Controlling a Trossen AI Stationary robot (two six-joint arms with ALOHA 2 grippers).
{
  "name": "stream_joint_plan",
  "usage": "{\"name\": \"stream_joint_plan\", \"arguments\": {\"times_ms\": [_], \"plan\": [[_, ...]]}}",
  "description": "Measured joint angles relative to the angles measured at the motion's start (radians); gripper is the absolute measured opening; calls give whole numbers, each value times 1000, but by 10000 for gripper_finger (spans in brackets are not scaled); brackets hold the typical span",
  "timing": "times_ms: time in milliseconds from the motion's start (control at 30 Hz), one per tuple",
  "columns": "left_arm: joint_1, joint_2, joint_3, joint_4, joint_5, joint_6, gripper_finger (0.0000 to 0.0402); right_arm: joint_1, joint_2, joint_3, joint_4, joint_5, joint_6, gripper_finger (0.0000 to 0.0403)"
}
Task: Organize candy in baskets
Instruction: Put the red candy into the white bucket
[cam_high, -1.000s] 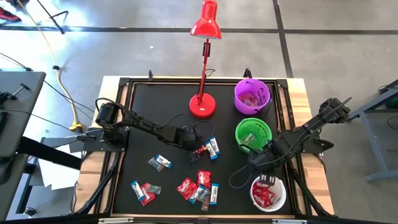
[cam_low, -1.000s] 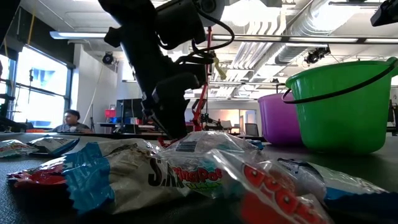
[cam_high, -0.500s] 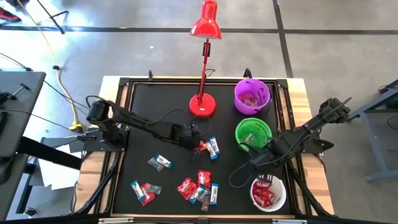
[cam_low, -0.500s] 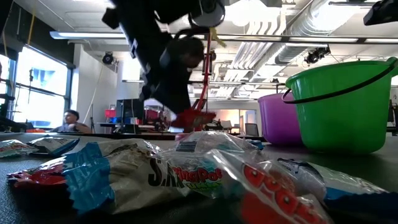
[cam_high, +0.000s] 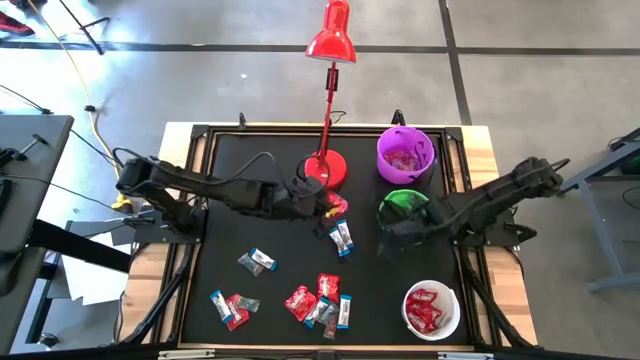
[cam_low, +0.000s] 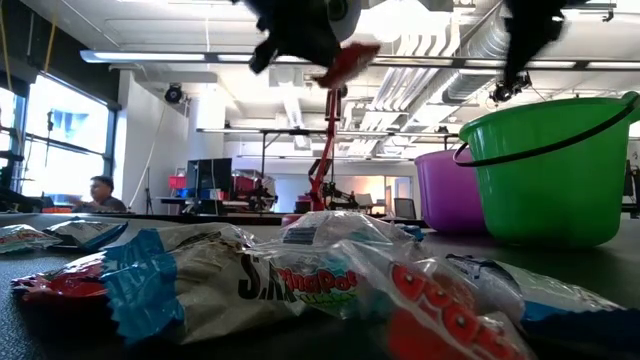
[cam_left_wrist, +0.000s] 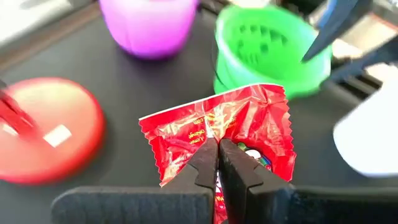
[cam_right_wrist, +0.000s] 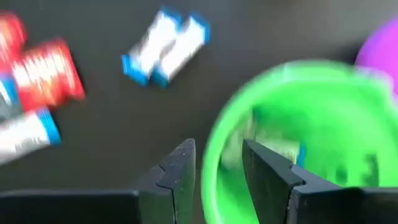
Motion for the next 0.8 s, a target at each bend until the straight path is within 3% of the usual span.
{"name": "stream_joint_plan", "arguments": {"times_ms": [167,367,567,800], "plan": [[0,-41,41,5,-150,40,0,-76,0,121,86,153,-55,126],[-4,-61,62,8,-274,39,0,-88,0,256,269,308,-142,126],[-38,-60,91,10,-397,41,0,-86,-1,284,504,322,-240,126],[-104,-61,119,11,-624,117,0,-86,0,284,508,384,-197,126]]}}
